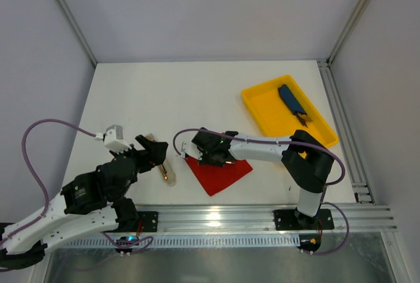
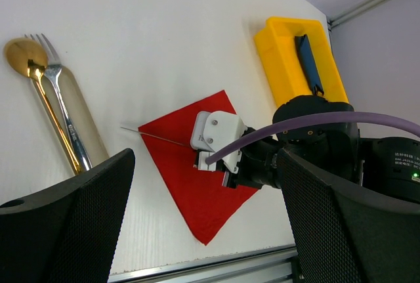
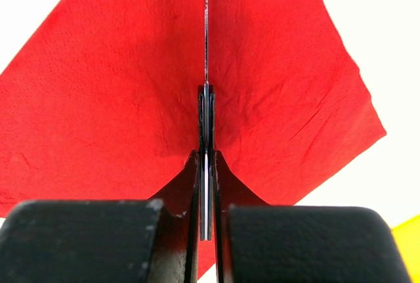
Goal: Place the utensils on the paper napkin and roll it up
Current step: Place the utensils on the napkin.
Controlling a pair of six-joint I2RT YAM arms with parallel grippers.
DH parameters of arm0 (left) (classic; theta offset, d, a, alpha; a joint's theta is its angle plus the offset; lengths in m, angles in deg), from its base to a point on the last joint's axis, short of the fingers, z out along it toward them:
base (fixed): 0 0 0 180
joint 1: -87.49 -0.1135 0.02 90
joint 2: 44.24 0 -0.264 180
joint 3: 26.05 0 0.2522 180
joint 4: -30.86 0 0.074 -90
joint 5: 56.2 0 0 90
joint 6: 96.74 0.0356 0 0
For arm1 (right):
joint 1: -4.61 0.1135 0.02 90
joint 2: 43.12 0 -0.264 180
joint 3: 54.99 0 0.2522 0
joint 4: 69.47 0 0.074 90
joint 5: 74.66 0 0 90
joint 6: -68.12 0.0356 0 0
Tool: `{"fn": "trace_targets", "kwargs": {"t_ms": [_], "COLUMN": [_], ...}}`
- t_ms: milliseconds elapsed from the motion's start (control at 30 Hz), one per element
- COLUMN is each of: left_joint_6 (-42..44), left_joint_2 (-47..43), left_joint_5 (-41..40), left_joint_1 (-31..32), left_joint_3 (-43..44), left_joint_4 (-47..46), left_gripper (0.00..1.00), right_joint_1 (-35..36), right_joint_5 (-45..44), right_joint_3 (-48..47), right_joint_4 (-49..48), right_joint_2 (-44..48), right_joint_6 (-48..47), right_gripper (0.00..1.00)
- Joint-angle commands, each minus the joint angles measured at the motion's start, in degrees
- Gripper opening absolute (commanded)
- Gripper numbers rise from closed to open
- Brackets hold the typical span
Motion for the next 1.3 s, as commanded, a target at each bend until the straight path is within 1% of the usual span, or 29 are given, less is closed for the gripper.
{"fn": "trace_targets", "kwargs": {"t_ms": [0, 600, 1100, 1200, 1267], "left_joint_6": [-0.2, -0.6, -0.8, -0.8, -0.9], "left_joint_2": [-0.2, -0.9, -2.1, -2.2, -2.2], "left_joint_5": [-1.9, -1.7, -2.0, -1.9, -1.9], "left_joint_1": [-0.1, 0.0, -0.1, 0.0, 0.0], "left_joint_3": [-0.5, -0.9, -0.7, -0.7, -0.8], "left_joint_4": [-0.6, -0.5, 0.6, 0.7, 0.9], "left_gripper": [0.89, 0.89, 0.89, 0.90, 0.90], "right_joint_1": [0.2, 0.2, 0.2, 0.2, 0.2], "right_joint_5": [1.2, 2.5, 3.6, 3.5, 3.4], "right_joint_3": [-2.8, -1.8, -2.9, -3.3, -3.6], "right_joint_4": [-0.2, -1.0, -0.4, -0.3, -0.1], "right_joint_2": [1.3, -0.7, -2.6, -2.8, -3.3], "right_joint_6": [0.3, 1.2, 1.1, 1.2, 1.3], "right_gripper": [0.04, 0.04, 0.04, 0.05, 0.07]}}
